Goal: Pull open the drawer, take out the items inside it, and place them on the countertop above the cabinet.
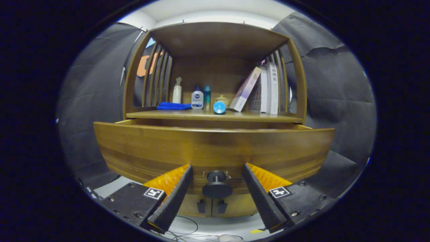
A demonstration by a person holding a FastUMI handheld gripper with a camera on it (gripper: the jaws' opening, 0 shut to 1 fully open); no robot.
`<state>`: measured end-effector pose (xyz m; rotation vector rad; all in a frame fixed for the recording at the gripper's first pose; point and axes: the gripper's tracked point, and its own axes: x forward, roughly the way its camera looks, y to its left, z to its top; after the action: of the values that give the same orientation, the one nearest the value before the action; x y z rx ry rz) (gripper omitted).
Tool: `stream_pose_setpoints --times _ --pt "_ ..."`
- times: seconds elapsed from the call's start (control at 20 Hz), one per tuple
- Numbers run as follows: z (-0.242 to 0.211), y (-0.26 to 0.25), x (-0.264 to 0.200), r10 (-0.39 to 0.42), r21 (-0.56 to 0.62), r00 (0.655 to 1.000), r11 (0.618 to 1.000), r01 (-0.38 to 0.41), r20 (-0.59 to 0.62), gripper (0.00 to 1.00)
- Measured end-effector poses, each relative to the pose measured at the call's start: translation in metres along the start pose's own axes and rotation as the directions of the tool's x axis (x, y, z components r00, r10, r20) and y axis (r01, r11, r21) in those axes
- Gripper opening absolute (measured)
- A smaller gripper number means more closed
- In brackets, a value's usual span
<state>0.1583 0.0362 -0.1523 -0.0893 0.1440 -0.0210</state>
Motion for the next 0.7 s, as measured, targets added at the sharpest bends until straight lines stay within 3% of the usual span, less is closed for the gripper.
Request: stream_pose_setpoints --times 0.7 --pt "0.017 0.002 0.085 0.01 0.019 0.999 1.0 -0.009 -0.043 0.99"
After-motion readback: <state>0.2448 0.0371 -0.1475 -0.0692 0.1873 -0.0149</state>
